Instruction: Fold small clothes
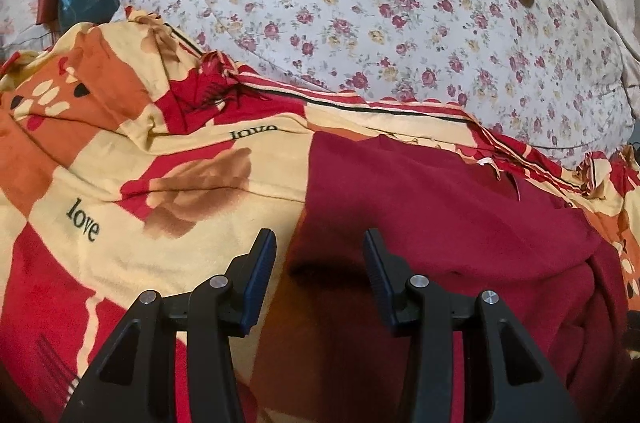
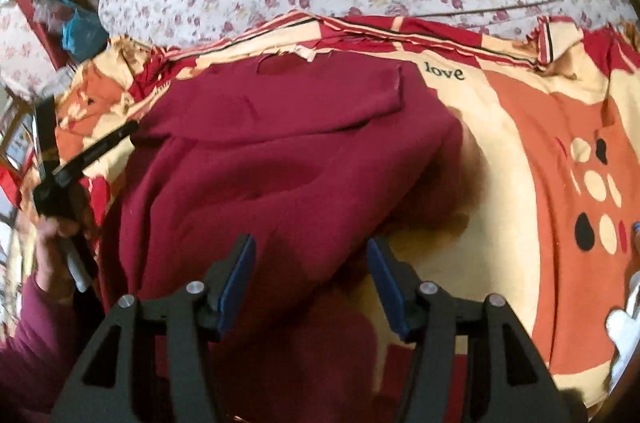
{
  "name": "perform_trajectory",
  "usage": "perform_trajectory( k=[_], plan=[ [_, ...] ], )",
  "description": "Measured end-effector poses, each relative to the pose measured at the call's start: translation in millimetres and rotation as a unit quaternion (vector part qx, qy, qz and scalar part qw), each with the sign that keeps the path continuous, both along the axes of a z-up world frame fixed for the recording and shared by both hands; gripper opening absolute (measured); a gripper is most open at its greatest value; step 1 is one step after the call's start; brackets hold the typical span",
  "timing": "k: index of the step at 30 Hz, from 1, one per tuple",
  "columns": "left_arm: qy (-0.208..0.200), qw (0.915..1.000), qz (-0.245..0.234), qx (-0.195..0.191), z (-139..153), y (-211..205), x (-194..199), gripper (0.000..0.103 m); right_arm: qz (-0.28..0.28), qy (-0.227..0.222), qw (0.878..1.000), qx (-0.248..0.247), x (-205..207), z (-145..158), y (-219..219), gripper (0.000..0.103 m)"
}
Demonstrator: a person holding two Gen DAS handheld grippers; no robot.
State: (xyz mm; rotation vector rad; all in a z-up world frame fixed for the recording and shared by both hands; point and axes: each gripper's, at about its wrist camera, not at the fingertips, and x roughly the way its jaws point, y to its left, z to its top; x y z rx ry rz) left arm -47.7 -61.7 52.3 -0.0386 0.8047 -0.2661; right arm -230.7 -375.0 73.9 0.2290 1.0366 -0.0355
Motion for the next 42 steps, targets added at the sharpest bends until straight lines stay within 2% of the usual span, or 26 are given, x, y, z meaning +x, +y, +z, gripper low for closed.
perform_trajectory(
  k=[3, 6, 10, 12, 13, 14, 15, 16, 19, 21, 23, 24, 25, 29, 31, 33, 35, 36, 39, 42],
  plan=[
    [-0.004, 0.9999, 0.006, -0.007, 2.8, 6.0, -3.1, 0.024, 0.017, -0.018, 0.999, -0.034, -5.8, 13.1, 15.5, 0.061],
    [-0.006, 0.9998, 0.011, -0.013, 4.2, 9.7, -4.2, 0.024, 0.043, -0.02, 0.999, -0.026, -12.1, 19.9, 28.5, 0.061],
    [-0.007, 0.9998, 0.008, -0.015, 4.7, 8.1, -6.2, 0.024, 0.035, 0.013, 0.998, -0.044, -17.7, 4.1, 39.4, 0.061],
    [-0.008, 0.9999, 0.003, -0.012, 5.5, 5.0, -9.8, 0.024, 0.035, 0.035, 0.998, -0.032, -16.5, -12.1, 40.5, 0.06],
    [-0.007, 0.9999, 0.0, -0.011, 6.1, 3.3, -12.1, 0.024, 0.04, 0.042, 0.998, -0.026, -15.4, -19.6, 41.2, 0.049],
    [-0.002, 0.9999, -0.006, -0.013, 6.9, 1.6, -14.9, 0.024, 0.046, 0.048, 0.997, -0.027, -14.5, -26.5, 43.0, 0.03],
    [0.006, 0.9996, -0.016, -0.023, 8.5, 0.1, -18.5, 0.024, 0.051, 0.051, 0.997, -0.028, -14.8, -30.7, 43.7, 0.024],
    [0.012, 0.999, -0.026, -0.034, 10.4, -0.8, -22.1, 0.024, 0.056, 0.048, 0.997, -0.023, -15.3, -30.5, 43.6, 0.018],
    [0.023, 0.9967, -0.05, -0.06, 16.7, -2.2, -37.1, 0.024, 0.072, 0.019, 0.997, 0.021, -15.7, -12.8, 39.9, 0.016],
    [0.029, 0.9956, -0.057, -0.068, 17.5, -3.5, -45.5, 0.024, 0.079, -0.011, 0.995, 0.057, -7.8, 7.0, 35.9, 0.015],
    [0.033, 0.9954, -0.061, -0.067, 16.7, -4.5, -51.3, 0.024, 0.082, -0.024, 0.994, 0.072, -2.1, 14.7, 35.0, 0.015],
    [0.035, 0.9954, -0.061, -0.065, 16.4, -4.3, -53.6, 0.024, 0.085, -0.045, 0.991, 0.089, 16.1, 25.0, 35.7, 0.015],
    [0.036, 0.9954, -0.061, -0.064, 16.4, -3.5, -56.3, 0.024, 0.084, -0.046, 0.991, 0.094, 24.8, 25.5, 37.1, 0.015],
    [0.048, 0.9944, -0.058, -0.074, 15.2, 4.8, -67.0, 0.024, 0.063, -0.024, 0.985, 0.156, 77.3, 4.7, 36.0, 0.015],
    [0.055, 0.9942, -0.057, -0.073, 14.5, 7.5, -71.0, 0.024, 0.057, -0.003, 0.985, 0.165, 102.5, -11.6, 40.8, 0.016],
    [0.056, 0.9943, -0.058, -0.07, 15.2, 9.6, -75.1, 0.024, 0.058, 0.014, 0.983, 0.174, 121.9, -26.6, 49.1, 0.023],
    [0.055, 0.9946, -0.06, -0.065, 17.1, 11.4, -80.1, 0.024, 0.051, 0.023, 0.977, 0.204, 133.9, -37.3, 53.9, 0.045],
    [0.054, 0.9948, -0.061, -0.062, 18.3, 12.6, -82.5, 0.024, 0.047, 0.021, 0.973, 0.225, 135.7, -38.5, 54.8, 0.049],
    [0.052, 0.9946, -0.063, -0.063, 22.2, 18.3, -88.3, 0.024, 0.065, 0.002, 0.966, 0.249, 125.5, -28.2, 56.4, 0.052],
    [0.058, 0.9933, -0.069, -0.073, 23.0, 23.7, -91.1, 0.024, 0.079, -0.007, 0.975, 0.21, 108.9, -15.0, 56.5, 0.055]
  ],
)
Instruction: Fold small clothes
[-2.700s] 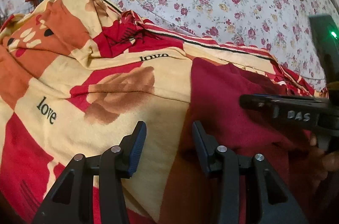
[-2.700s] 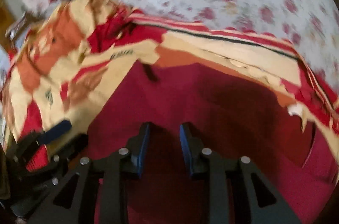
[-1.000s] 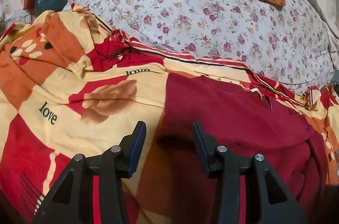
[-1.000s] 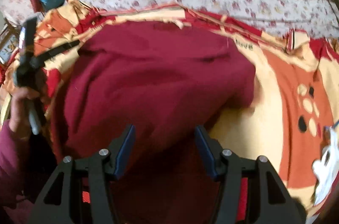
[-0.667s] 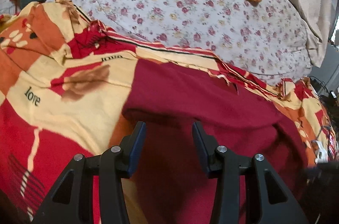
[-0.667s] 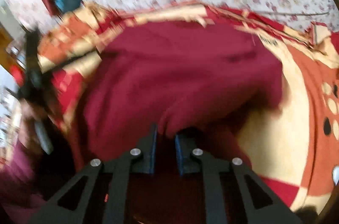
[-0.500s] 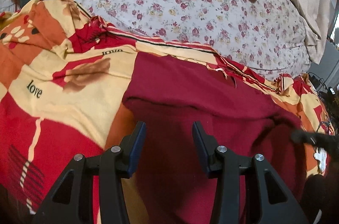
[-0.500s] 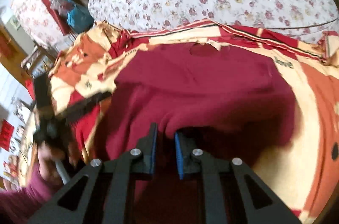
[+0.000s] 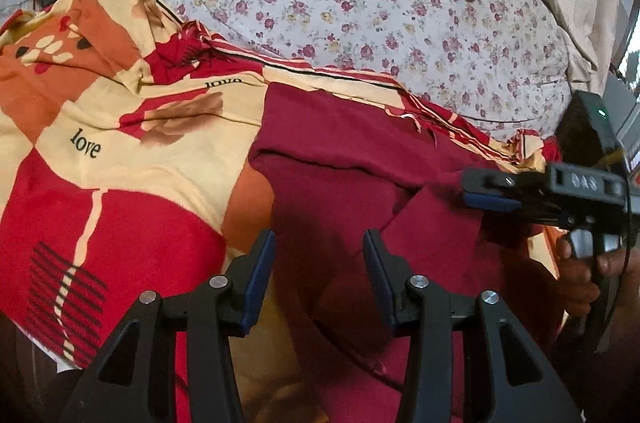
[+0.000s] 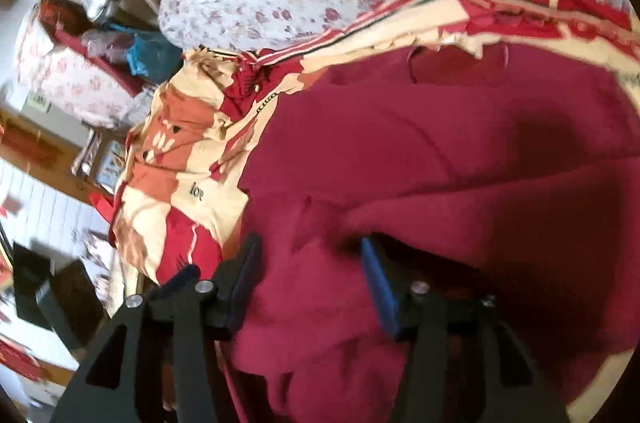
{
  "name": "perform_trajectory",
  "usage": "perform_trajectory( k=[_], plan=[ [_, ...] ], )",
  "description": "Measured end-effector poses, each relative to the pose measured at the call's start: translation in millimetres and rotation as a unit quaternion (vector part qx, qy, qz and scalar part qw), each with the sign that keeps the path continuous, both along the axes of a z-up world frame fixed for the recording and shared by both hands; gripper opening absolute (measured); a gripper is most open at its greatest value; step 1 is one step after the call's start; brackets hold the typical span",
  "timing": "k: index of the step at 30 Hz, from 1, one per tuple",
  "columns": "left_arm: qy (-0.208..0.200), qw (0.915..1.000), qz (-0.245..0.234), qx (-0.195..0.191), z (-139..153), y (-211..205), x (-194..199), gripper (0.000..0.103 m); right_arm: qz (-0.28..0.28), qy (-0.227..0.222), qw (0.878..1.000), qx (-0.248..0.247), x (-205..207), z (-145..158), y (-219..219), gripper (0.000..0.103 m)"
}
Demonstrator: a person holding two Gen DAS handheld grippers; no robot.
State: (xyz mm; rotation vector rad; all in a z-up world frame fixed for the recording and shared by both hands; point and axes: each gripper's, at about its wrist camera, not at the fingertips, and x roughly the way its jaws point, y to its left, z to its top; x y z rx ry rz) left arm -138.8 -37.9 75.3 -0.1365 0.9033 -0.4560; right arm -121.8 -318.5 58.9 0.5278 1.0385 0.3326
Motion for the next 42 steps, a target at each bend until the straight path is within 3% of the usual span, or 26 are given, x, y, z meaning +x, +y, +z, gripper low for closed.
perform_trajectory(
  k=[5, 7, 12, 14, 20, 23, 28, 32, 35, 39, 42],
  plan=[
    [0.019, 0.9997, -0.004, -0.017, -3.5, -1.6, 1.7, 0.024, 0.028, -0.017, 0.997, -0.067, -38.5, 15.1, -4.4, 0.059],
    [0.022, 0.9997, -0.011, -0.008, -6.6, -9.6, 4.1, 0.024, 0.031, -0.016, 0.996, -0.079, -51.3, 15.3, -8.4, 0.061],
    [0.052, 0.9923, -0.064, 0.093, -26.3, -45.9, -0.6, 0.024, 0.017, -0.004, 0.998, -0.063, -73.0, 11.9, -24.9, 0.061],
    [0.048, 0.9905, -0.071, 0.108, -28.0, -47.6, -8.4, 0.024, 0.015, -0.004, 0.998, -0.06, -79.4, 10.8, -28.5, 0.062],
    [0.058, 0.992, -0.055, 0.098, -31.6, -36.8, -4.3, 0.024, 0.008, 0.013, 0.999, -0.031, -84.7, -1.4, -35.2, 0.065],
    [0.068, 0.9911, -0.074, 0.086, -33.9, -41.6, -4.1, 0.024, 0.011, 0.009, 0.999, -0.032, -86.8, -0.8, -31.7, 0.065],
    [0.053, 0.987, -0.114, 0.1, -32.0, -53.7, -14.8, 0.024, 0.009, 0.004, 0.999, -0.039, -87.6, 4.0, -33.6, 0.065],
    [0.072, 0.988, -0.107, 0.086, -35.7, -47.4, -8.8, 0.0, -0.004, 0.004, 0.999, -0.033, -89.8, 5.8, -41.0, 0.065],
    [0.08, 0.989, -0.112, 0.052, -14.1, -44.2, -6.5, 0.0, -0.014, -0.008, 0.999, -0.049, -94.7, 13.8, -47.6, 0.065],
    [0.003, 0.9871, -0.151, 0.053, 50.5, -54.1, -12.0, 0.0, -0.055, -0.028, 0.996, -0.068, -98.3, 27.8, -74.1, 0.066],
    [-0.033, 0.9828, -0.176, 0.046, 93.2, -64.2, -7.1, 0.0, -0.092, -0.027, 0.993, -0.064, -99.3, 30.5, -96.2, 0.068]
  ],
)
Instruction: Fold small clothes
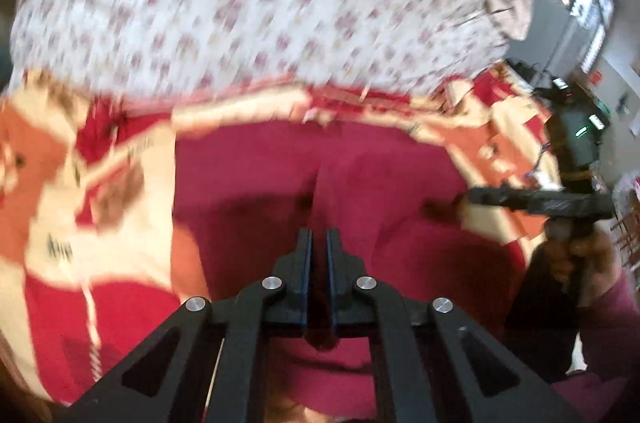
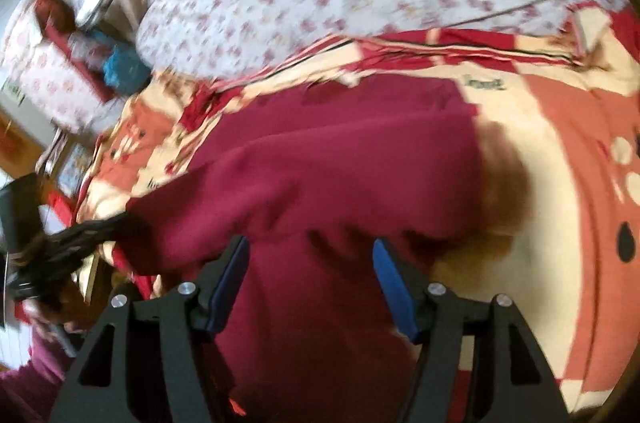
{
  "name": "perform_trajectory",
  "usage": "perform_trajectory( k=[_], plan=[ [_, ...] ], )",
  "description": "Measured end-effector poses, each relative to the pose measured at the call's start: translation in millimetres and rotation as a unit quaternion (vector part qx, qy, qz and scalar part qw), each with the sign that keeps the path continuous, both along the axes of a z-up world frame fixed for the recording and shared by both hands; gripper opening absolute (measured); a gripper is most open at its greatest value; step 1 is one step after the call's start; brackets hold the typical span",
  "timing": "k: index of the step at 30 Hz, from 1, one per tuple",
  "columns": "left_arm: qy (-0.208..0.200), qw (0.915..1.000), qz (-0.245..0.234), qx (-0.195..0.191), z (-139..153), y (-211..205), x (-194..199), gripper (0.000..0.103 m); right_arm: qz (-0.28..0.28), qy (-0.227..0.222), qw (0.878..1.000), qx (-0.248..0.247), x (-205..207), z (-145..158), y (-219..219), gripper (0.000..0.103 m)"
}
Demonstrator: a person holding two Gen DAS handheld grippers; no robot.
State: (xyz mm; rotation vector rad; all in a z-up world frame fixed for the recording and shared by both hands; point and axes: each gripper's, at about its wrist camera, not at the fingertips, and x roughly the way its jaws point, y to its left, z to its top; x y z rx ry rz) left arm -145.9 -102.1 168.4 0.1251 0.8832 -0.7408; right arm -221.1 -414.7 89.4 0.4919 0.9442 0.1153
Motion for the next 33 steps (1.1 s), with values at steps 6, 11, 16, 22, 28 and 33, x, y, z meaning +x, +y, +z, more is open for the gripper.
perform_trajectory(
  k=[6, 11, 16, 22, 28, 33],
  plan=[
    [-0.042, 0.9987, -0.015, -0.024, 73.7, -22.2, 28.9, 0.0, -0.019, -0.002, 1.0, -0.022, -7.0, -0.2, -17.7, 0.068],
    [-0.064, 0.9962, -0.024, -0.055, 125.7, -34.4, 41.8, 0.0, -0.053, -0.007, 0.999, 0.0, -7.9, -1.7, -38.6, 0.069],
    [-0.089, 0.9926, -0.039, -0.072, 167.5, -43.9, 35.7, 0.0, -0.076, -0.026, 0.997, 0.005, 2.0, 10.4, -59.0, 0.071],
    [-0.125, 0.989, -0.027, -0.076, 207.8, -57.3, 38.9, 0.0, -0.013, -0.054, 0.998, -0.032, 1.7, 22.7, -34.3, 0.082],
    [-0.115, 0.99, -0.031, -0.075, 206.2, -69.9, 46.4, 0.0, 0.002, -0.012, 0.995, -0.098, 1.8, 0.1, -21.8, 0.087],
    [-0.048, 0.9983, -0.014, -0.03, 136.0, -70.2, 53.3, 0.0, 0.001, -0.018, 0.997, -0.069, 1.7, 3.3, -27.8, 0.087]
  ],
)
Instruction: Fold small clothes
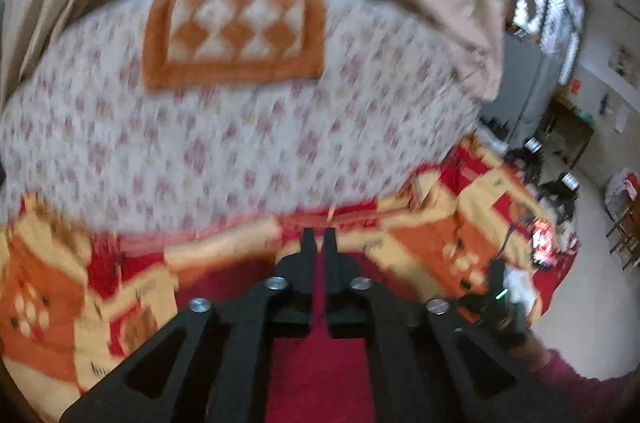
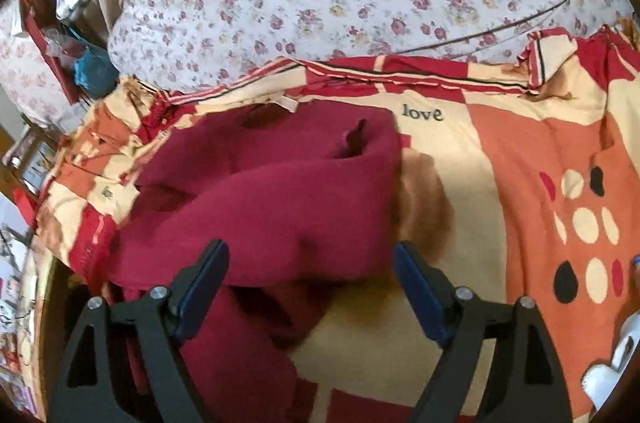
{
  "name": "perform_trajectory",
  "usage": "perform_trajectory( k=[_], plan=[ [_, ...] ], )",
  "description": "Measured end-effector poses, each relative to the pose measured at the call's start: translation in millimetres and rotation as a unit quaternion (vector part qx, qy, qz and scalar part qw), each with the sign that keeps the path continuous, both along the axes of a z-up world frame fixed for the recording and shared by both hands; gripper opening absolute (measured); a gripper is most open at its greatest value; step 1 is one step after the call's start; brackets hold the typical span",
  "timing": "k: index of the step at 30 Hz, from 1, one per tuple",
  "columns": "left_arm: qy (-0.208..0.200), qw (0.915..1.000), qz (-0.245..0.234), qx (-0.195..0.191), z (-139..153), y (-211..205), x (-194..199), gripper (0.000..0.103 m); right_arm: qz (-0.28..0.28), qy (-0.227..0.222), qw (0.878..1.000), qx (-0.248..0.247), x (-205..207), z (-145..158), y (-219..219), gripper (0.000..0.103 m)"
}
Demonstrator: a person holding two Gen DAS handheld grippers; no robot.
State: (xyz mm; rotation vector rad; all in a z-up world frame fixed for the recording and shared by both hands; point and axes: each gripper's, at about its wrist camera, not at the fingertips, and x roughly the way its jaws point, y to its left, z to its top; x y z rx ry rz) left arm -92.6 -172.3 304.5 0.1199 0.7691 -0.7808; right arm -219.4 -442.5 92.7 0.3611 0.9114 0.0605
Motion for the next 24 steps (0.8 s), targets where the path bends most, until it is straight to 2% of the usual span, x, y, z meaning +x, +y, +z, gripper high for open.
perform_trajectory(
  k=[2, 4, 7, 12, 14, 17, 21, 24],
  plan=[
    [0.052, 0.9982, 0.01, 0.029, -45.3, 5.7, 5.6, 0.01, 0.001, -0.004, 1.0, 0.006, 0.0, 0.3, 2.0, 0.087],
    [0.076, 0.9951, 0.029, 0.057, -82.5, 13.4, 6.6, 0.01, 0.001, 0.0, 1.0, 0.015, 1.4, -3.1, 3.3, 0.087],
    [0.096, 0.9859, 0.051, 0.127, -143.8, 21.3, 5.0, 0.01, 0.004, 0.011, 0.999, 0.031, 4.0, -10.9, 5.9, 0.087],
    [0.132, 0.9717, 0.055, 0.188, -219.9, 31.5, 3.4, 0.01, 0.011, 0.02, 0.999, 0.044, 6.5, -16.1, 17.0, 0.087],
    [0.141, 0.9679, 0.06, 0.199, -233.5, 40.5, 4.8, 0.01, 0.021, 0.021, 0.998, 0.049, 5.5, -16.6, 21.7, 0.087],
    [0.157, 0.9702, 0.044, 0.179, -242.4, 52.1, 2.0, 0.011, 0.032, 0.027, 0.998, 0.047, 6.3, -18.6, 26.8, 0.087],
    [0.164, 0.9655, 0.028, 0.2, -256.6, 46.6, 1.1, 0.012, 0.034, 0.038, 0.998, 0.049, 11.4, -26.1, 32.7, 0.087],
    [0.169, 0.9651, 0.03, 0.198, -259.5, 48.0, 3.1, 0.012, 0.043, 0.039, 0.997, 0.052, 11.1, -25.5, 39.0, 0.087]
  ],
)
